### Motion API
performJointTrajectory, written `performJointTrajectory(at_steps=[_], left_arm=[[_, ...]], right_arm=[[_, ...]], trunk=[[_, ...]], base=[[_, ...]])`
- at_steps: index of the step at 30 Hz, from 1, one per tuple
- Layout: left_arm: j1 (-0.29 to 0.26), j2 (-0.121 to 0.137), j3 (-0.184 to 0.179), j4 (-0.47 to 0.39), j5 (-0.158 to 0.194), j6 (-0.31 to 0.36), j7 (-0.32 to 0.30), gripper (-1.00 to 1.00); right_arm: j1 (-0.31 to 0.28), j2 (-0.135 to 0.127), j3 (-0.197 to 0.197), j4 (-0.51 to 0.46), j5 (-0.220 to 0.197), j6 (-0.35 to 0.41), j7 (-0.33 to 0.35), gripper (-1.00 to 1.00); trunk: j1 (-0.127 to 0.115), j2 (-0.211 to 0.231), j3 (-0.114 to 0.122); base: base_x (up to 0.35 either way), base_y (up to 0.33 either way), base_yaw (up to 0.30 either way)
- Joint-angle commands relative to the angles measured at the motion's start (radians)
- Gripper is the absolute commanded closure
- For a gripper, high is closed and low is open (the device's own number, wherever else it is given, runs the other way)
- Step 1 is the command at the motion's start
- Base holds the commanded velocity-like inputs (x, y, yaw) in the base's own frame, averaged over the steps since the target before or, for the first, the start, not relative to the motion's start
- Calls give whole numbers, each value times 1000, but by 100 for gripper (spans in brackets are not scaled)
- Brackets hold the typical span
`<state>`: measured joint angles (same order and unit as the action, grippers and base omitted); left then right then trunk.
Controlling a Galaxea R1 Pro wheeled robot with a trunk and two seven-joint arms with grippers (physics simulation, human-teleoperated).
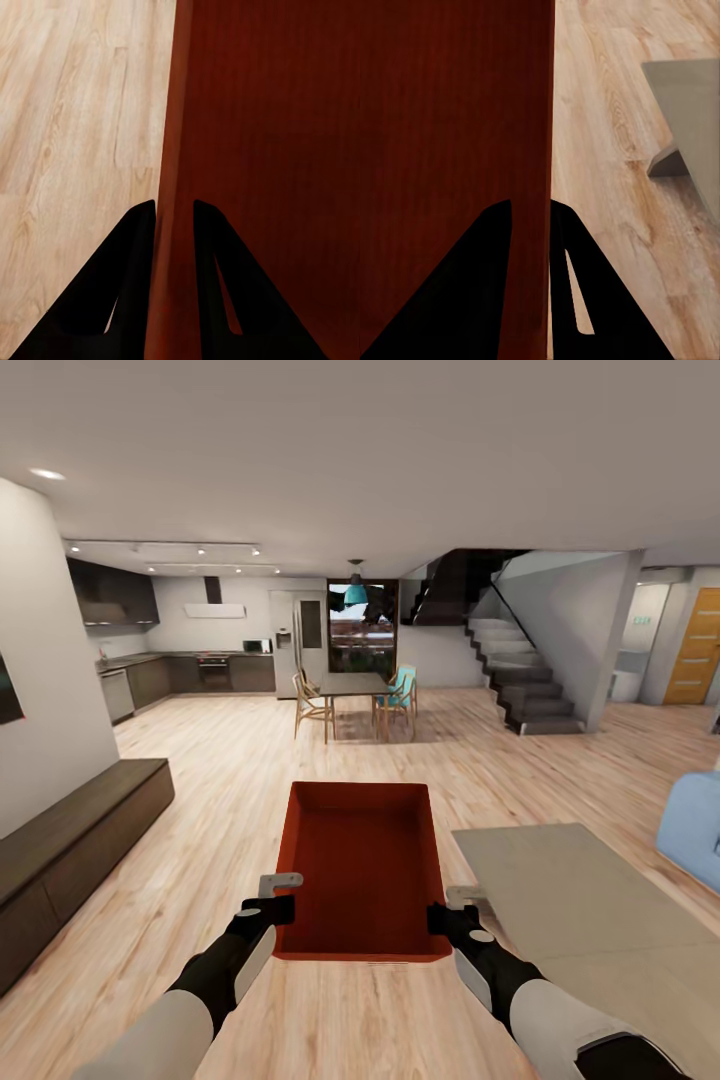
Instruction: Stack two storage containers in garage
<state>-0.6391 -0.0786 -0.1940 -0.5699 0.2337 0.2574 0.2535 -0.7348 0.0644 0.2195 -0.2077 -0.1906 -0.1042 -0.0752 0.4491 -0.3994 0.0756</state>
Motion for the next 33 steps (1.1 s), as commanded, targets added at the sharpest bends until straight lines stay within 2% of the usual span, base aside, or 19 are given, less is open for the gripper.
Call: performJointTrajectory(at_steps=[1, 19, 21, 22, 23, 25, 28, 33], left_arm=[[-1, 0, 31, -3, -2, 8, 15, 100], [-1, -1, 32, -2, 4, 6, 15, 100], [-1, -1, 31, -2, 12, 6, 15, 100], [-1, -1, 30, -2, 25, 6, 15, 100], [-1, -1, 29, -1, 54, 6, 14, 100], [-1, -1, 29, -1, 78, 6, 14, 100], [-1, 0, 28, -1, 99, 6, 14, 100], [-1, 0, 27, -1, 107, 6, 12, 100]], right_arm=[[0, 0, -22, -1, -10, -3, -3, 100], [0, -4, -17, -1, 1, 8, 0, 100], [0, -3, -16, -1, 1, 9, 1, 100], [0, -3, -16, -1, 2, 8, 1, 100], [0, -7, -18, -1, 1, 8, -1, 100], [0, -8, -19, -1, 1, 8, -1, 100], [0, -5, -17, -2, 1, 8, -1, 100], [0, -2, -15, -2, 4, 8, 0, 100]], trunk=[[1, -1, 0], [1, -1, 0], [1, -1, 0], [1, -1, 0], [1, -1, 0], [1, -1, 0], [1, -1, 0], [1, -1, 0]], base=[[322, 0, 0], [322, 0, 0], [322, 0, 0], [322, 0, 0], [322, 0, 0], [322, 0, 0], [322, 0, 0], [322, 0, 0]])
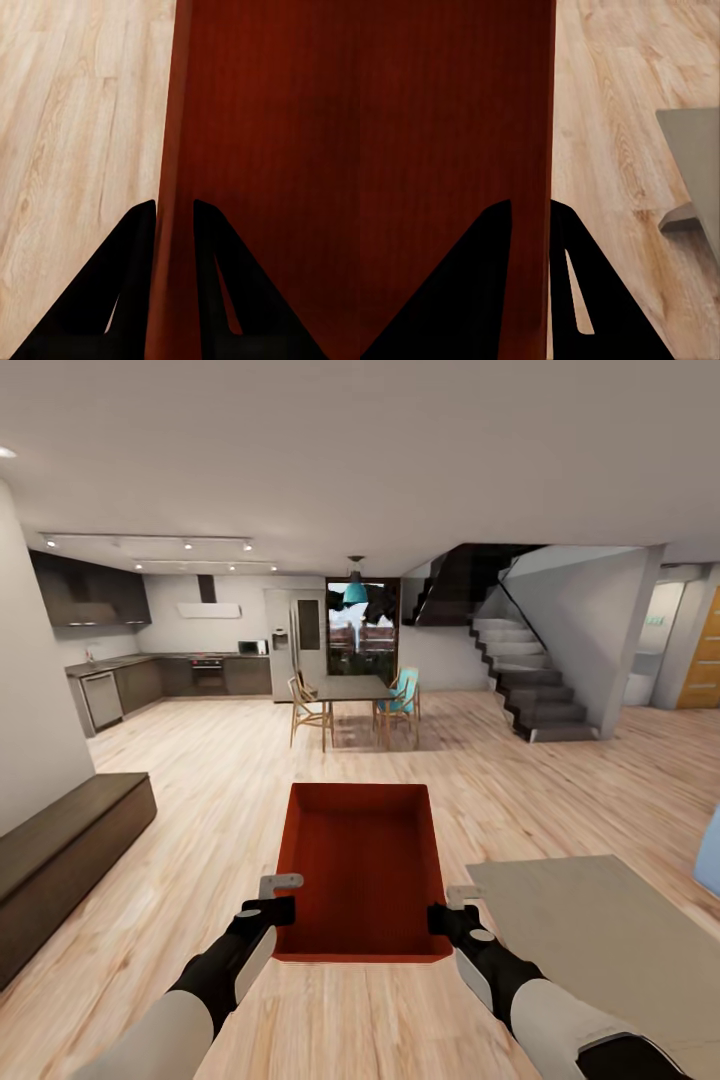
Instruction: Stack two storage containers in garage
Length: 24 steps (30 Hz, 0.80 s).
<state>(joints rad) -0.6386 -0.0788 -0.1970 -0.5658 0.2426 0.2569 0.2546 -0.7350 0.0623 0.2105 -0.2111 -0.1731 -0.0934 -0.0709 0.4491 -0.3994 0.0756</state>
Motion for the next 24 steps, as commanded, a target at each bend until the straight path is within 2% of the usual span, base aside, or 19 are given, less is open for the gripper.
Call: performJointTrajectory(at_steps=[1, 24], left_arm=[[-1, 1, 30, -5, 99, 6, 11, 100], [-1, 7, 28, -3, 100, 5, 12, 100]], right_arm=[[0, 0, -6, 1, -13, -3, -4, 100], [0, 0, -8, 1, -20, -9, -3, 100]], trunk=[[1, -1, 0], [1, -1, 0]], base=[[322, 0, 0], [322, 0, 0]])
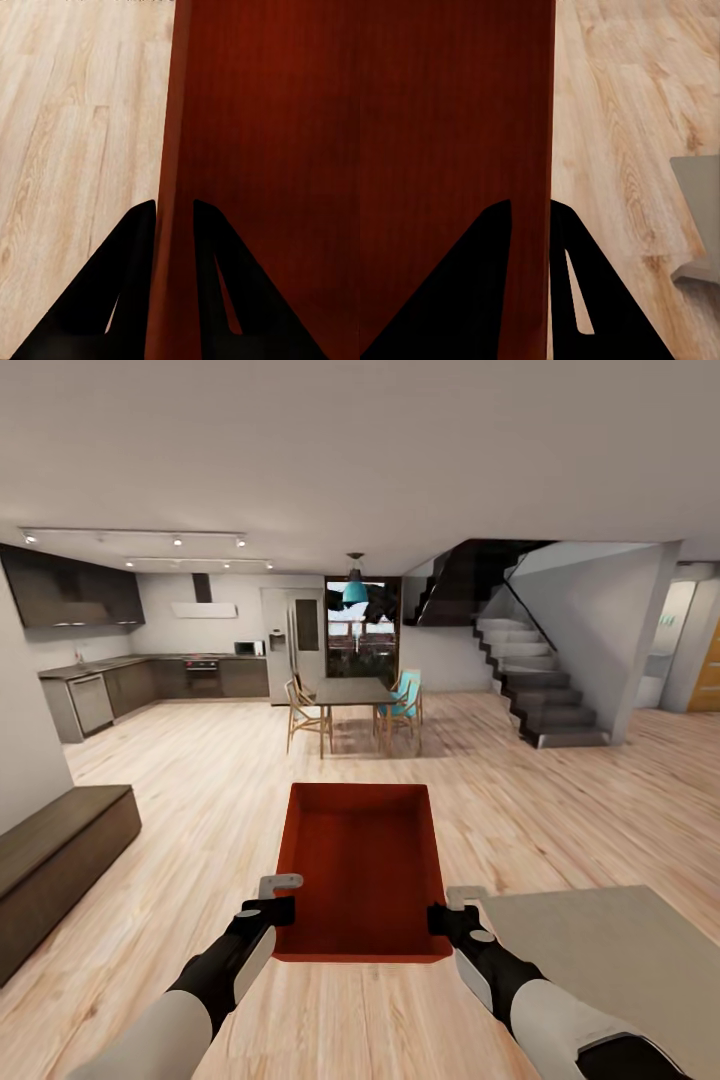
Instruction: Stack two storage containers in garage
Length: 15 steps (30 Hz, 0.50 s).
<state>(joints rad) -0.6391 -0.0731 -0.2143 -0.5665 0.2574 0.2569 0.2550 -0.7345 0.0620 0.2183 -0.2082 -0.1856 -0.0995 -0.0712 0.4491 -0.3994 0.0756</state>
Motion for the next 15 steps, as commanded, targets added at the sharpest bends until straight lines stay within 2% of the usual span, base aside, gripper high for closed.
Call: performJointTrajectory(at_steps=[1, 15], left_arm=[[-1, 1, 46, -2, 85, 5, 12, 100], [-1, 1, 50, -1, 88, 7, 12, 100]], right_arm=[[0, 0, -16, -2, -8, -3, -2, 100], [0, 0, -17, -2, -9, 3, -1, 100]], trunk=[[1, -1, 0], [1, -1, 0]], base=[[322, 0, 0], [322, 0, 0]])
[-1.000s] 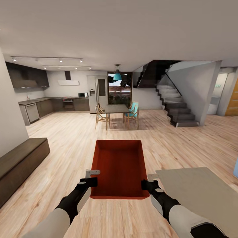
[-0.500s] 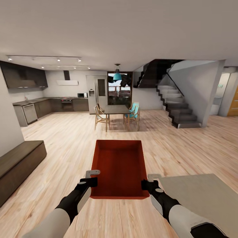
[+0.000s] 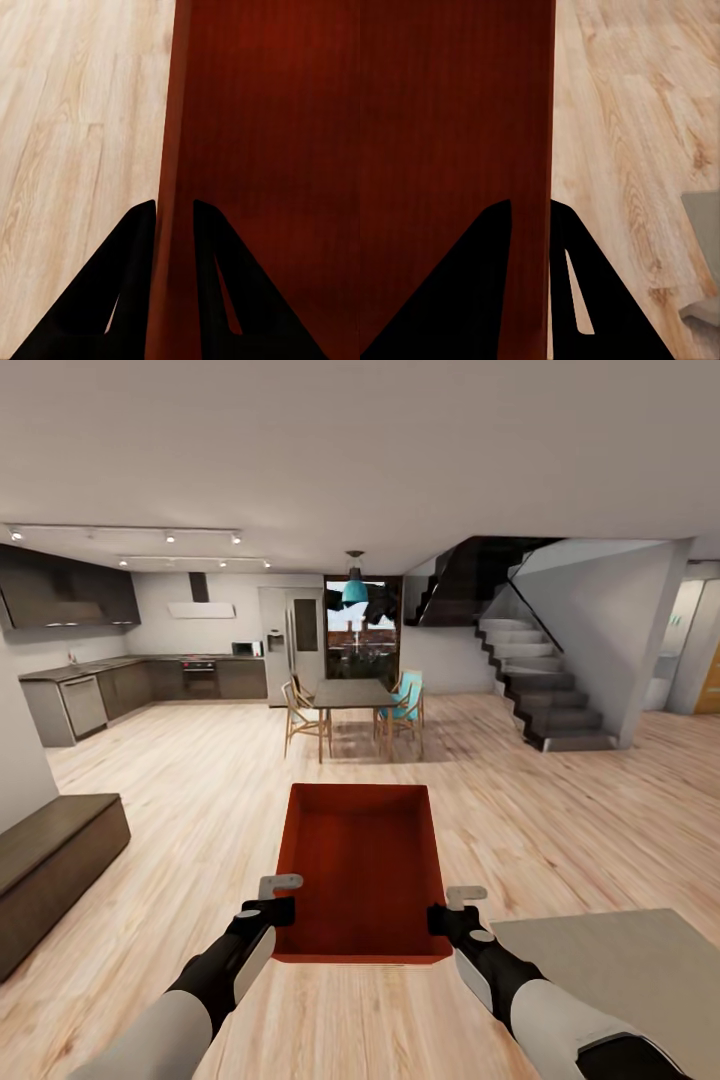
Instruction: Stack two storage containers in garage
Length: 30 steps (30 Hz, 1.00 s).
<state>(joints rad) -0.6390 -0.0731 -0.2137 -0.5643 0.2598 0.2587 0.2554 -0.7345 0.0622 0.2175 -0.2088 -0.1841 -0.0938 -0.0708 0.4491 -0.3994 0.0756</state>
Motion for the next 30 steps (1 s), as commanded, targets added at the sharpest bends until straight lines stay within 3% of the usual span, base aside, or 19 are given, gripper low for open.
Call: performJointTrajectory(at_steps=[1, 30], left_arm=[[-1, 1, 49, -3, 85, 5, 12, 100], [-1, 3, 50, -2, 86, 5, 12, 100]], right_arm=[[0, 0, -17, -1, -10, -3, -2, 100], [0, -1, -17, -1, -9, -6, -1, 100]], trunk=[[1, -1, 0], [1, -1, 0]], base=[[322, 0, 0], [322, 0, 0]])
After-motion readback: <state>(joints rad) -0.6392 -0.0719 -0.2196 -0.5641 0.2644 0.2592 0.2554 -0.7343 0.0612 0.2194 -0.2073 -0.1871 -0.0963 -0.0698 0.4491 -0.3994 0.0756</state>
